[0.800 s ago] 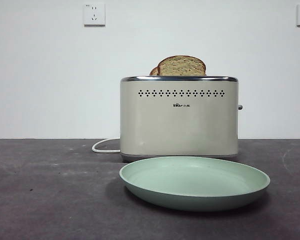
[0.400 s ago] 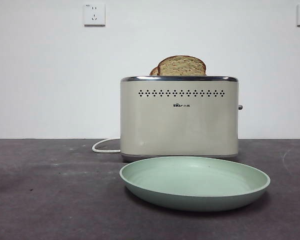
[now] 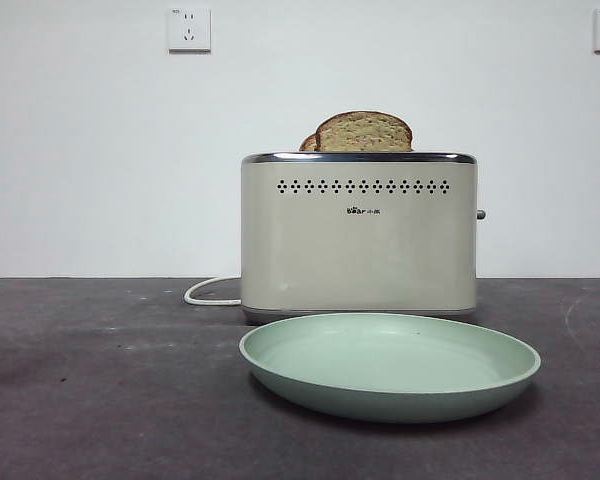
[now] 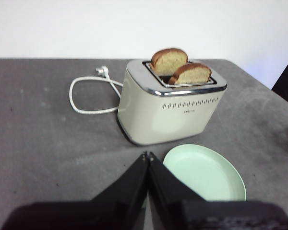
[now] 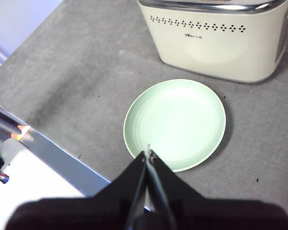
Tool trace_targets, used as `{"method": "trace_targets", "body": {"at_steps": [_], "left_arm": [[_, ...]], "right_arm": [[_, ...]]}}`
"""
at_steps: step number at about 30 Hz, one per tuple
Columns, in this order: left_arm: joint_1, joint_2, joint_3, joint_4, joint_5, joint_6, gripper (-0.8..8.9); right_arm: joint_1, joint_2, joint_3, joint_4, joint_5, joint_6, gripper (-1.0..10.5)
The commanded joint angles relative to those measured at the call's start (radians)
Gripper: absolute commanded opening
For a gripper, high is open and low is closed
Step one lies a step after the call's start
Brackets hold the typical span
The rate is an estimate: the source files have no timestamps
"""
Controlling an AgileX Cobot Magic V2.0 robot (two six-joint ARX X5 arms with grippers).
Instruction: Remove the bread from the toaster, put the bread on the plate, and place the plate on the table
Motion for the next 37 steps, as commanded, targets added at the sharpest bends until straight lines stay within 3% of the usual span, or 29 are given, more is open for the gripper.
{"method": "trace_targets", "body": {"at_steps": [1, 3, 5, 7, 8, 19, 29, 37], "left_arm": [[0.002, -0.003, -0.001, -0.01, 0.003, 0.011, 0.03], [0.002, -0.002, -0.001, -0.014, 0.003, 0.011, 0.78], [0.002, -0.002, -0.001, -0.013, 0.003, 0.006, 3.23], [0.002, -0.002, -0.001, -0.013, 0.004, 0.008, 5.48], [0.001, -0.002, -0.001, -0.013, 0.004, 0.008, 5.87], [0.0, 0.005, -0.001, 0.036, 0.052, 0.021, 5.91], [-0.046, 0.196, 0.002, 0.332, 0.184, 0.039, 5.91], [-0.142, 0.473, 0.029, 0.612, 0.182, 0.039, 5.91]], "right_arm": [[0.008, 0.0, -0.001, 0.003, -0.001, -0.009, 0.9], [0.008, 0.0, -0.001, 0.003, -0.001, -0.005, 2.9], [0.008, 0.0, -0.001, 0.003, -0.001, 0.006, 5.0], [0.008, 0.0, -0.001, 0.003, -0.001, 0.006, 5.8], [0.008, 0.0, -0.001, 0.003, -0.001, 0.006, 5.7], [0.008, 0.0, -0.001, 0.003, -0.001, 0.008, 5.7], [0.008, 0.015, -0.001, 0.003, -0.001, 0.009, 5.7], [0.008, 0.048, -0.001, 0.003, 0.0, 0.009, 5.7]]}}
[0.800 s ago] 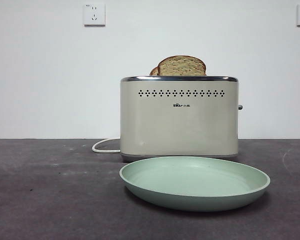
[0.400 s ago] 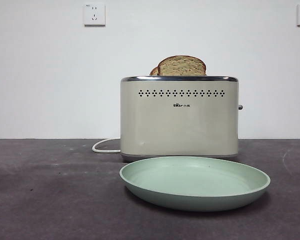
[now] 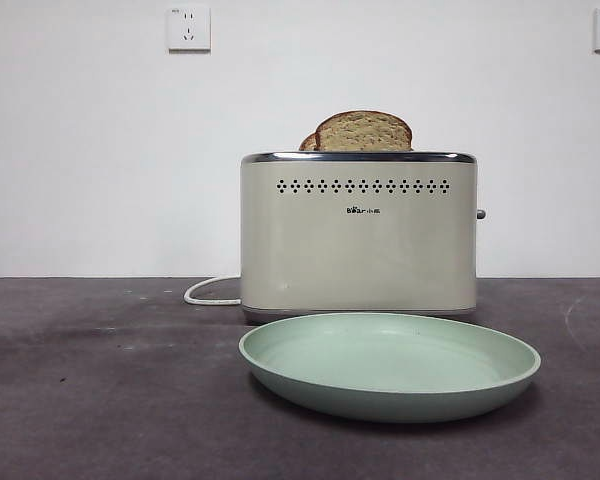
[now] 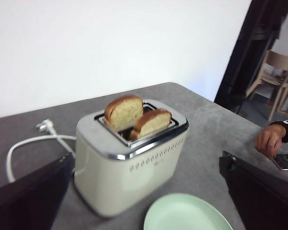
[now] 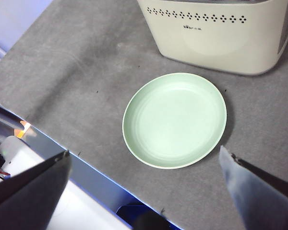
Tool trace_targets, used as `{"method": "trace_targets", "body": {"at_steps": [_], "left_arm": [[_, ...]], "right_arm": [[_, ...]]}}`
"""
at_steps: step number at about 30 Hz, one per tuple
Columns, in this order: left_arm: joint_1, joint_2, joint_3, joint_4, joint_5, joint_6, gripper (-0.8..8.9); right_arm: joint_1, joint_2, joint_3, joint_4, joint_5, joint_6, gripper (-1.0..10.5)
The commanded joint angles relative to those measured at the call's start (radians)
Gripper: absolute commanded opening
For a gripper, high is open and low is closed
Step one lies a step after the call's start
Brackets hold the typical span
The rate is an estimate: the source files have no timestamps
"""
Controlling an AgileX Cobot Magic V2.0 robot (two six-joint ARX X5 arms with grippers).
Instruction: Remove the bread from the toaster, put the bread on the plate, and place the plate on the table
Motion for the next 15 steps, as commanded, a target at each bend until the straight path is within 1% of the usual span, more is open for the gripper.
{"method": "trace_targets", "body": {"at_steps": [1, 4, 8, 11, 13, 15], "left_arm": [[-0.048, 0.103, 0.0, 0.106, 0.003, 0.012, 5.91], [-0.109, 0.215, 0.0, 0.221, -0.008, 0.012, 5.91], [-0.197, 0.366, 0.002, 0.389, -0.082, 0.012, 5.9], [-0.239, 0.457, 0.004, 0.505, -0.121, 0.012, 5.9], [-0.261, 0.519, 0.016, 0.563, -0.137, 0.013, 5.9], [-0.282, 0.587, 0.053, 0.575, -0.153, 0.021, 5.9]], "right_arm": [[0.002, 0.011, -0.001, 0.003, 0.002, 0.003, 5.7], [0.002, 0.029, -0.001, 0.003, 0.002, 0.003, 5.7], [0.002, 0.054, -0.001, 0.003, 0.002, 0.003, 5.7], [0.002, 0.068, -0.001, 0.002, 0.002, 0.003, 5.7], [0.002, 0.076, -0.001, 0.002, 0.002, 0.003, 5.7], [0.002, 0.083, -0.001, 0.002, 0.002, 0.003, 5.7]]}}
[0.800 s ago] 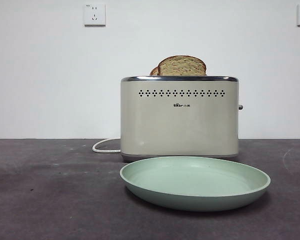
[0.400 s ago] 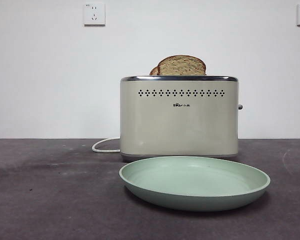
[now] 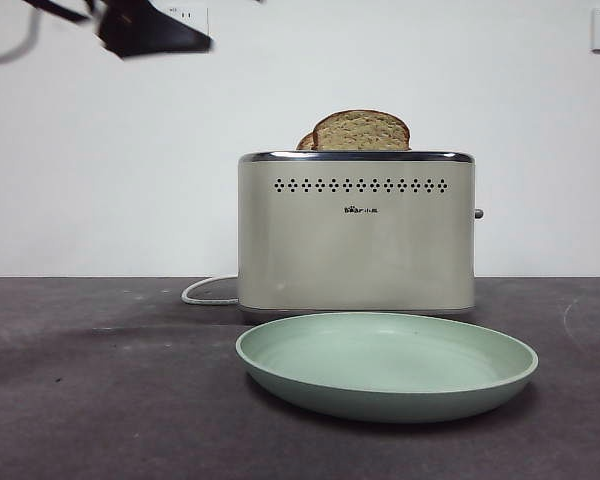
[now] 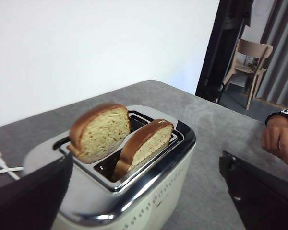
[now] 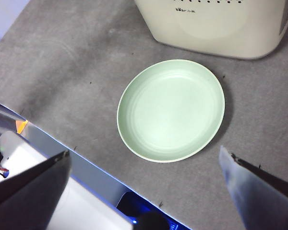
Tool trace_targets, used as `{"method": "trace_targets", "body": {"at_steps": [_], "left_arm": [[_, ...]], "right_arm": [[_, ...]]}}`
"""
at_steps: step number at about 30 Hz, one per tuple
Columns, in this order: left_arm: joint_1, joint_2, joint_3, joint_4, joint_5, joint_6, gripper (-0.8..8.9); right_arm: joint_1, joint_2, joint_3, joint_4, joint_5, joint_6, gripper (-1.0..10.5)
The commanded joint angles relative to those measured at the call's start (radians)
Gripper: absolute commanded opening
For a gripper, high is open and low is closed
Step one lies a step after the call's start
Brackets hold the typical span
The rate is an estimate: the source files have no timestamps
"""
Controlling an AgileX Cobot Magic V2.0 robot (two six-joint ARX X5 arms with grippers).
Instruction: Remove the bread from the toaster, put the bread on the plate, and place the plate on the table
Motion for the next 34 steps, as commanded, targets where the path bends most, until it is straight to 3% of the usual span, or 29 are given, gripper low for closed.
{"method": "trace_targets", "body": {"at_steps": [1, 11, 19, 23, 31, 34], "left_arm": [[-0.022, 0.084, 0.057, 0.02, -0.01, 0.034, 5.9], [-0.102, 0.342, 0.282, -0.013, -0.01, 0.126, 5.89], [-0.138, 0.436, 0.336, -0.02, -0.065, 0.176, 5.84], [-0.143, 0.443, 0.336, -0.051, -0.082, 0.211, 4.03], [-0.145, 0.455, 0.336, -0.075, -0.087, 0.225, 2.42], [-0.151, 0.472, 0.336, -0.076, -0.085, 0.225, 2.43]], "right_arm": [[0.002, 0.006, -0.001, 0.002, 0.002, 0.003, 5.7], [0.002, 0.019, -0.001, 0.002, 0.002, 0.002, 5.7], [0.002, 0.019, -0.001, 0.002, 0.002, 0.002, 5.7], [0.002, 0.019, -0.001, 0.002, 0.002, 0.002, 5.7], [0.002, 0.019, -0.001, 0.002, 0.002, 0.002, 5.7], [0.002, 0.019, -0.001, 0.002, 0.002, 0.002, 5.7]]}}
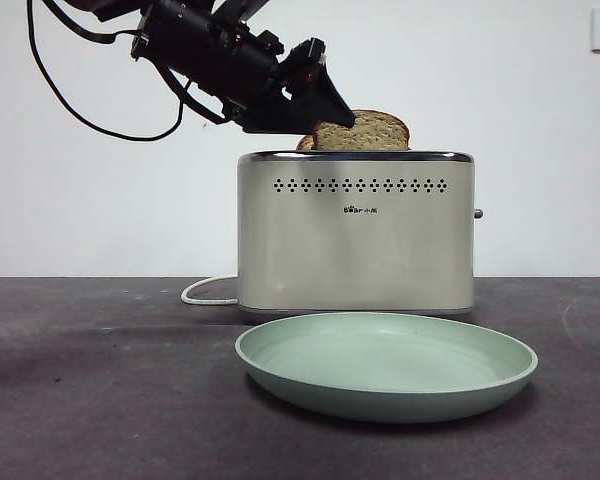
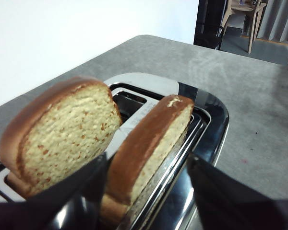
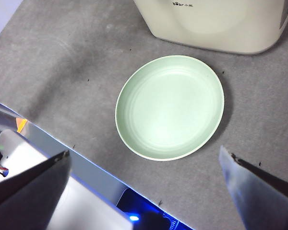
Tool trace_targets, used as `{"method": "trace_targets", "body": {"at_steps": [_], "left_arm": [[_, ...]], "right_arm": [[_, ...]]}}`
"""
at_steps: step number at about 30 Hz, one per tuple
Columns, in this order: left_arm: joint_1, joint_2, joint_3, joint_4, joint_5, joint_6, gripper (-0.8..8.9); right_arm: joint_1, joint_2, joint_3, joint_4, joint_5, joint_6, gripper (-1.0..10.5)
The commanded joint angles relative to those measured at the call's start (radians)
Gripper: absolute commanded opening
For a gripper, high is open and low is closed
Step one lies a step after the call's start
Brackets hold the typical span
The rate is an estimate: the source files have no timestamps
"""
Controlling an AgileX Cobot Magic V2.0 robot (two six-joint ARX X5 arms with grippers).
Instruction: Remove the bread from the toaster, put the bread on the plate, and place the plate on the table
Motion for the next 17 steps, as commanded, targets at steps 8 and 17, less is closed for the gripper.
{"method": "trace_targets", "body": {"at_steps": [8, 17], "left_arm": [[-0.013, 0.041, 0.002, 0.004, 0.0, 0.011, -0.17], [-0.008, 0.032, 0.008, 0.014, -0.002, 0.007, -0.08]], "right_arm": [[0.002, 0.0, -0.001, 0.002, 0.001, 0.002, 5.7], [0.002, 0.0, -0.001, 0.0, 0.001, 0.003, 5.7]]}}
